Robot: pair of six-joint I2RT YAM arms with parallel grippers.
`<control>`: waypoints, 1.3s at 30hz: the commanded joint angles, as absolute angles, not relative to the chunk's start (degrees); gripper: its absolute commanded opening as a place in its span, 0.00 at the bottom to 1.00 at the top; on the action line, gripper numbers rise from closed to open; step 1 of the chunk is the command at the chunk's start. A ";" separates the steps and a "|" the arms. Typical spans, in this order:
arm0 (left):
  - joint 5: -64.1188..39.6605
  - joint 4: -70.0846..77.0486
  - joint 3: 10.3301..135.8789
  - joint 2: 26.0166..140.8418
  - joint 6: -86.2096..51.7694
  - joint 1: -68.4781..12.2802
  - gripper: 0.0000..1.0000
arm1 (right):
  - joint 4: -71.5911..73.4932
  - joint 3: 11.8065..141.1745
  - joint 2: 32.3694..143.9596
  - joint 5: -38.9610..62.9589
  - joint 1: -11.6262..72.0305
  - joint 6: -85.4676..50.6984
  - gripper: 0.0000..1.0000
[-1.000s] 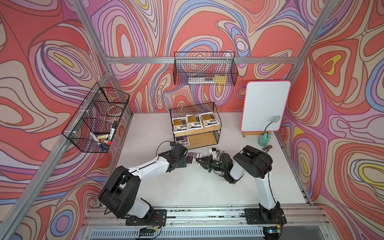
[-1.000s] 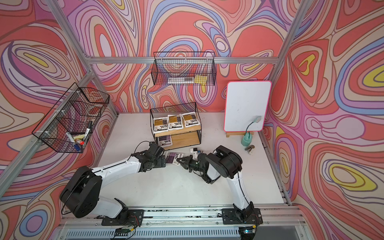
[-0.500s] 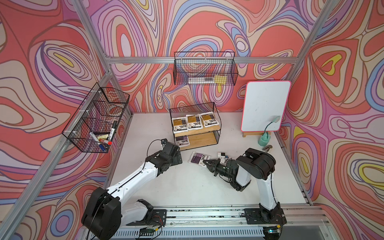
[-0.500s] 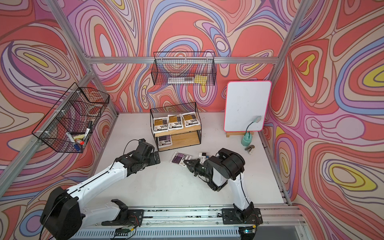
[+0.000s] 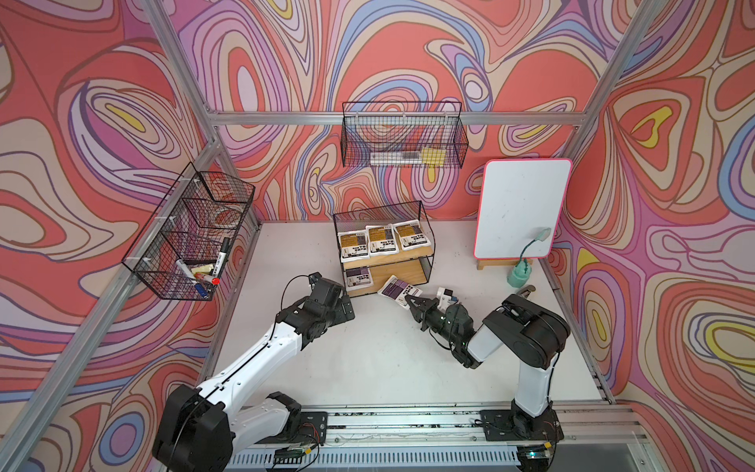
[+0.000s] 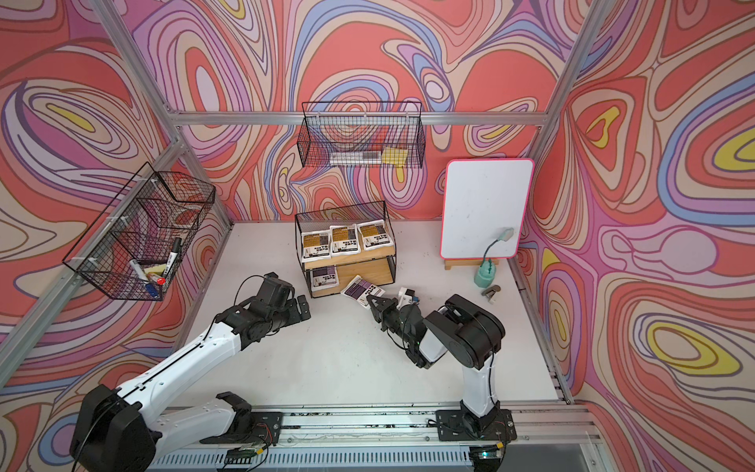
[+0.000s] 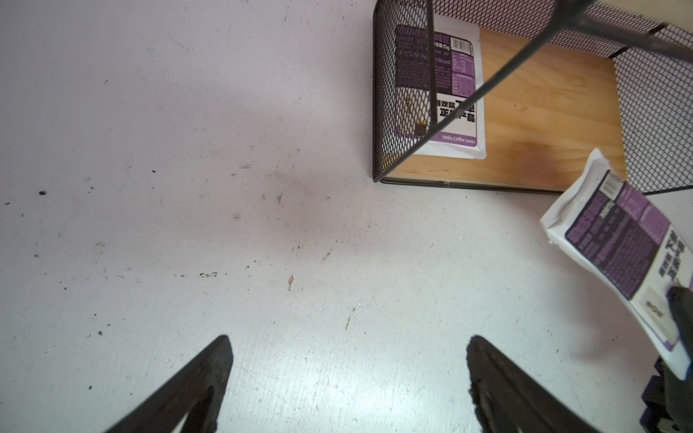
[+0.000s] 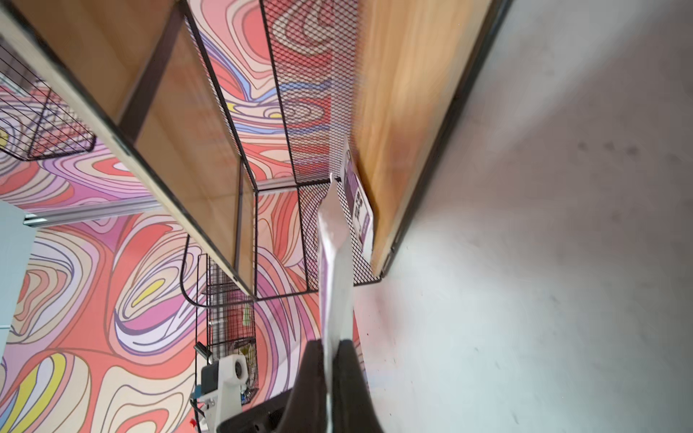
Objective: Place the bagged coffee beans on the shelf by color
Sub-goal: Place the bagged coffee beans on the shelf.
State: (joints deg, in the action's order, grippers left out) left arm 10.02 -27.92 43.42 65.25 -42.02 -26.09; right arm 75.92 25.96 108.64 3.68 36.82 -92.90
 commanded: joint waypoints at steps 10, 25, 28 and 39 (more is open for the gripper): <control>8.59 -30.26 43.69 63.55 -43.21 -25.58 0.99 | 53.60 39.17 107.39 -10.17 37.52 -92.99 0.00; 7.21 -31.17 43.85 61.43 -45.69 -25.50 0.99 | 37.97 51.83 115.75 -20.32 39.70 -100.61 0.00; 6.80 -31.40 43.86 61.13 -46.11 -25.52 0.99 | 35.20 54.12 117.20 -21.47 40.29 -101.81 0.00; 6.66 -33.11 44.14 59.00 -46.45 -25.49 0.99 | 29.72 61.61 122.32 -23.69 41.91 -105.79 0.03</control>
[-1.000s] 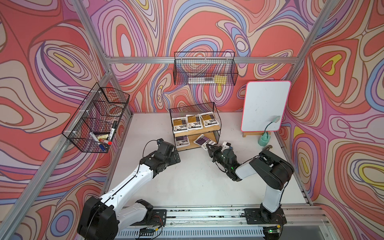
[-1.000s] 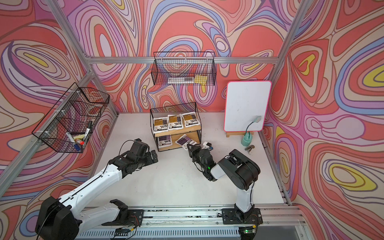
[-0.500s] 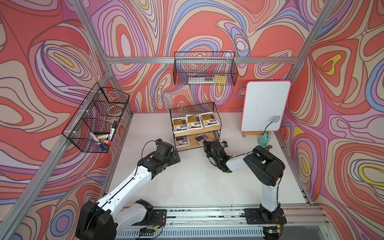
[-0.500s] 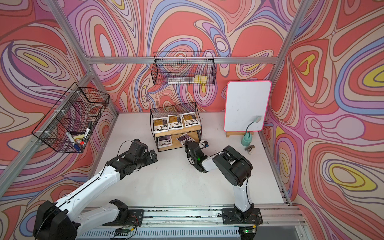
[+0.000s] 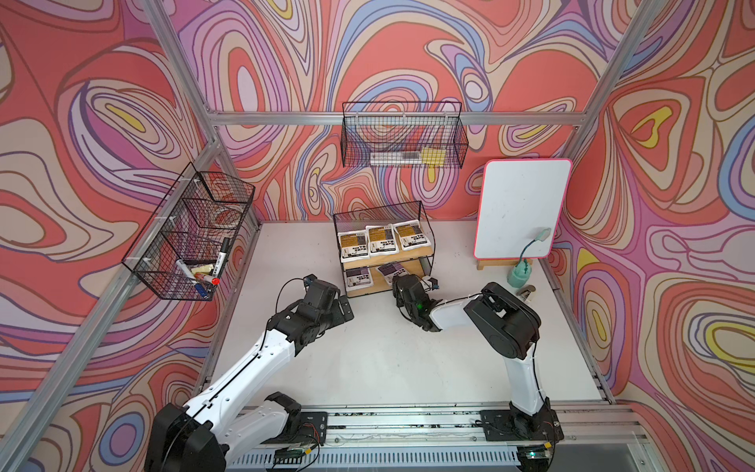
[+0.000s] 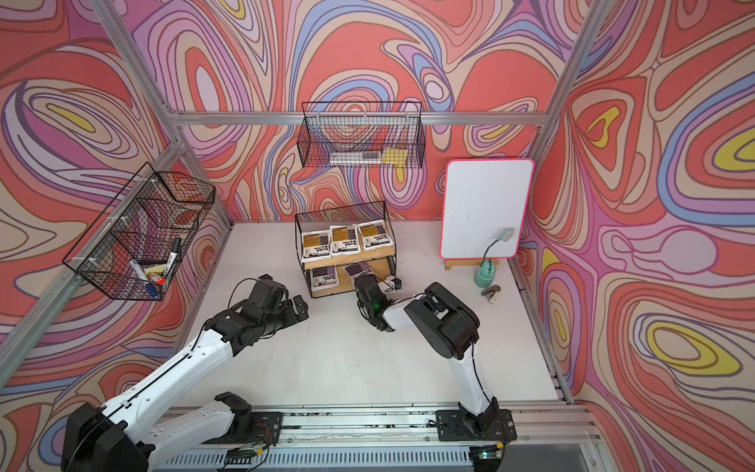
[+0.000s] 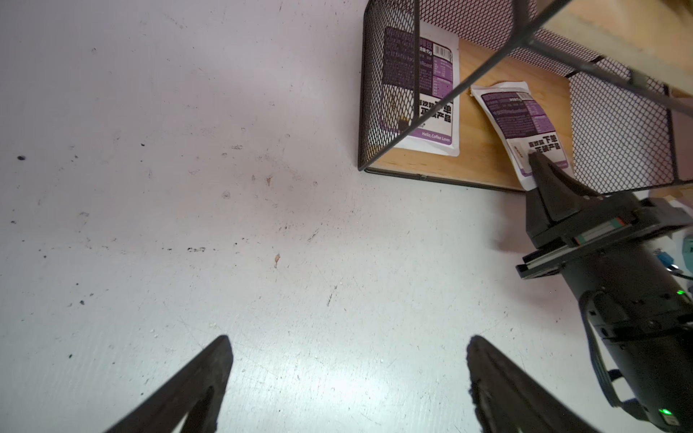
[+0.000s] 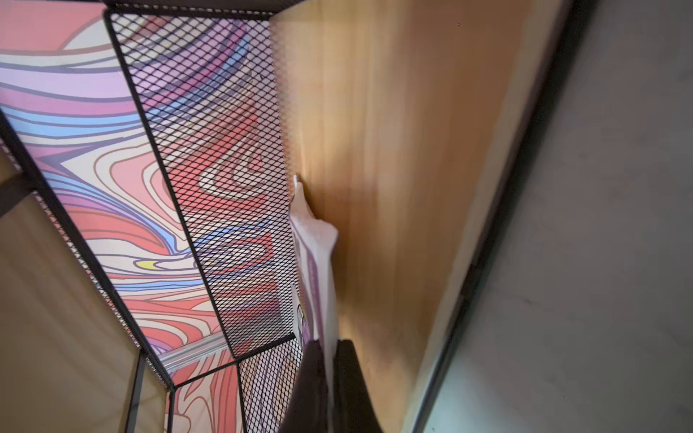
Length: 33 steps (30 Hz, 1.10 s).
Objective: Place the bagged coffee beans on the shelf by color
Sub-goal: Place the bagged coffee beans on the shelf.
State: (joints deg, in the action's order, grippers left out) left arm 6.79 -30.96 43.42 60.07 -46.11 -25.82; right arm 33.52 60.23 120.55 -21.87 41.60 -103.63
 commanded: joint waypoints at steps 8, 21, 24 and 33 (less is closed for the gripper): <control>6.42 -33.75 44.20 58.53 -46.48 -25.49 0.99 | 27.40 65.41 124.94 -24.25 42.11 -107.73 0.06; 7.03 -34.74 44.30 57.47 -46.41 -25.56 0.99 | 24.98 70.70 128.22 -23.79 42.49 -108.99 0.27; 7.12 -34.73 44.21 57.39 -46.38 -25.50 0.99 | 24.57 71.41 128.45 -23.31 42.71 -108.64 0.32; 7.12 -34.46 43.64 57.08 -46.62 -25.50 0.99 | 24.09 71.63 128.65 -22.34 43.18 -107.67 0.45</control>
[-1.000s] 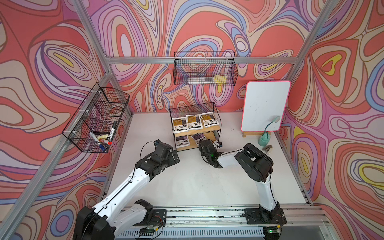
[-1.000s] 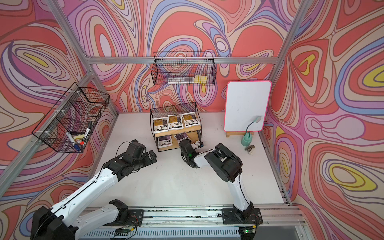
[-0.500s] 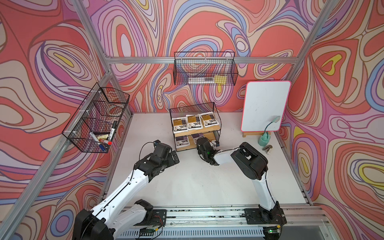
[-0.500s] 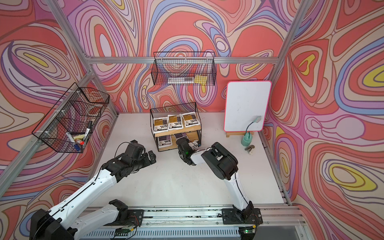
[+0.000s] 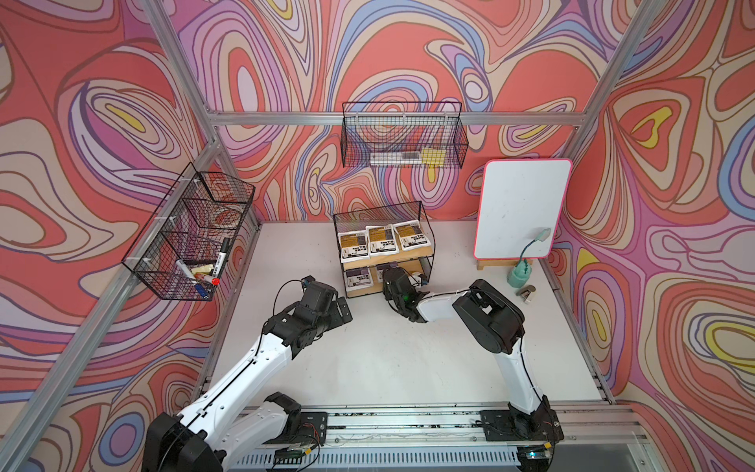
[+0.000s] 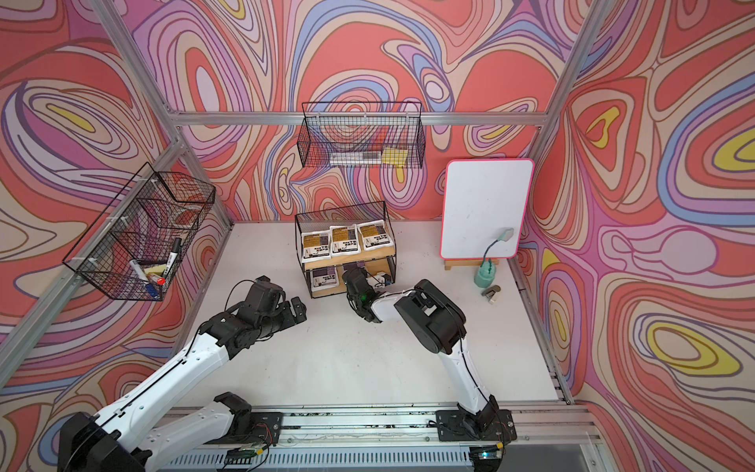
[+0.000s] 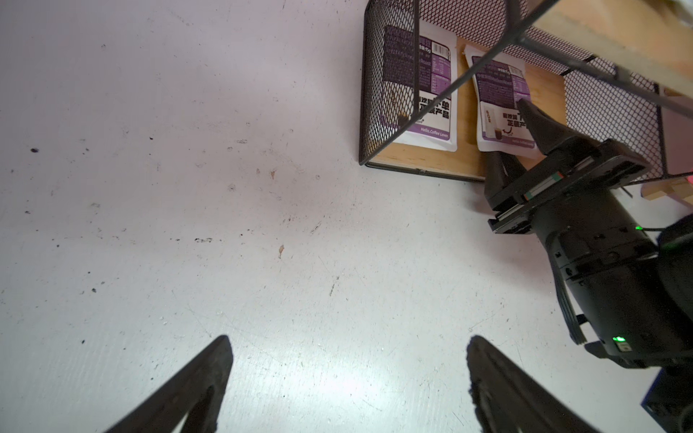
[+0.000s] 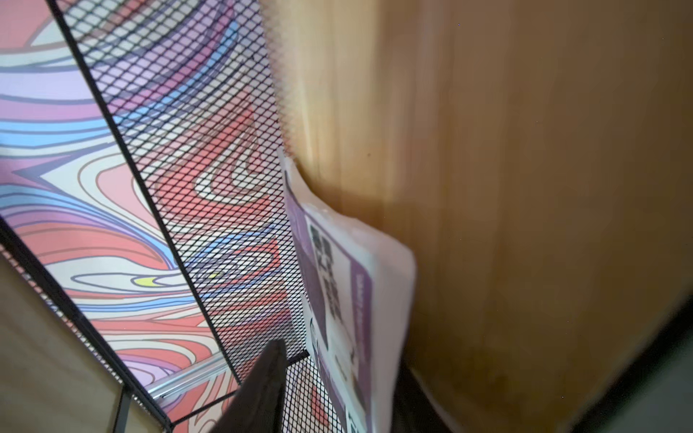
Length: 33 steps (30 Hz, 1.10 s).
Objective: Place the bagged coffee beans on the shelf by color
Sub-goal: Place the bagged coffee beans on the shelf.
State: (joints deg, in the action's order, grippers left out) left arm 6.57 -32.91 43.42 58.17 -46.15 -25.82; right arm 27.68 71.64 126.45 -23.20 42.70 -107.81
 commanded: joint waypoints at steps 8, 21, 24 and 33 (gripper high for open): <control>6.95 -33.80 42.99 56.90 -47.05 -25.50 0.99 | 24.28 68.72 126.46 -21.84 43.33 -106.29 0.54; 7.46 -34.14 42.19 56.25 -47.20 -25.51 0.99 | 25.33 62.41 122.30 -19.67 43.37 -103.50 0.62; 7.63 -34.36 42.02 55.82 -47.11 -25.49 0.99 | 25.66 60.66 120.96 -19.12 43.40 -102.80 0.63; 8.82 -35.35 42.01 54.67 -46.61 -25.49 0.99 | 27.24 54.05 115.48 -16.77 44.01 -99.32 0.64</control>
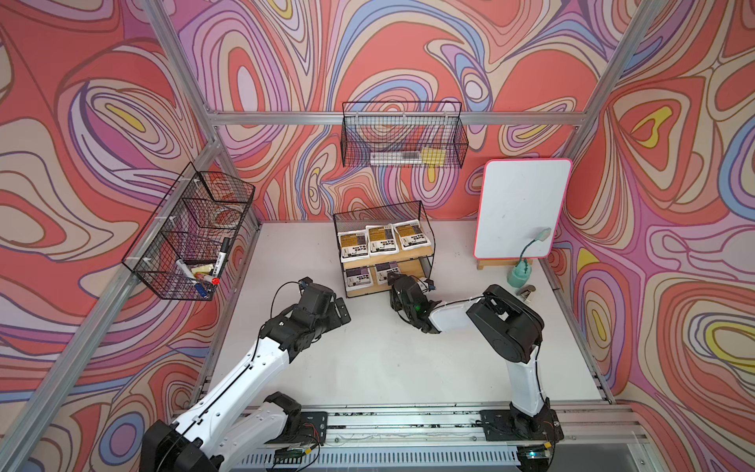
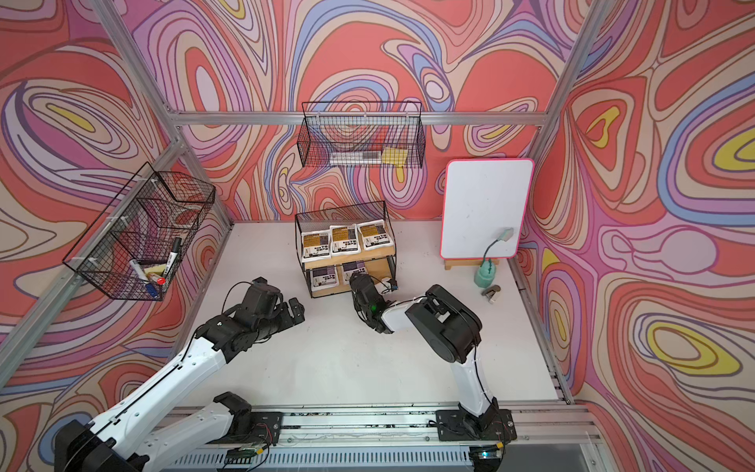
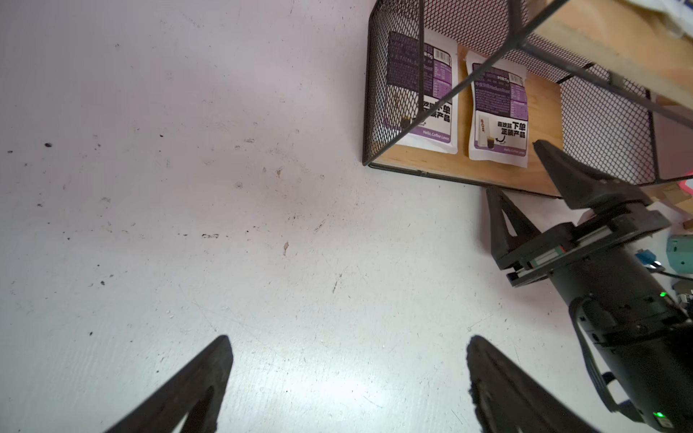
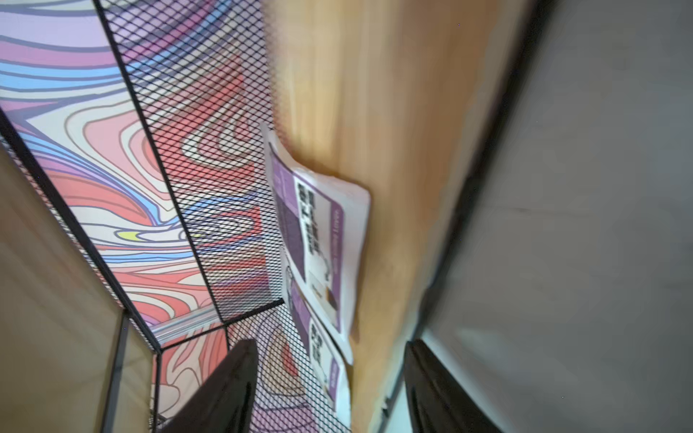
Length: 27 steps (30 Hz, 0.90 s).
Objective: Place the bagged coffee beans on the shelf by color
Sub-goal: Place the bagged coffee beans on the shelf, then reset both arms
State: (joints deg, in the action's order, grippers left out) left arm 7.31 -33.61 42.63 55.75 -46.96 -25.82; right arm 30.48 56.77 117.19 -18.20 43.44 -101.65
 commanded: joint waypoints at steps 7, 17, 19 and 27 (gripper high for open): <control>10.92 -36.36 43.39 53.91 -45.41 -25.57 0.99 | 26.51 45.24 105.38 -14.20 44.74 -94.19 0.64; 15.08 -36.94 46.55 53.08 -41.64 -25.53 0.99 | 12.25 36.28 84.21 -14.00 44.47 -81.17 0.74; 16.41 -36.62 47.71 53.17 -40.24 -25.53 0.99 | 7.34 35.13 79.44 -15.66 44.33 -78.21 0.79; 22.86 -28.40 50.99 52.74 -29.75 -25.56 0.99 | -14.51 39.49 67.70 -20.39 39.82 -63.23 0.98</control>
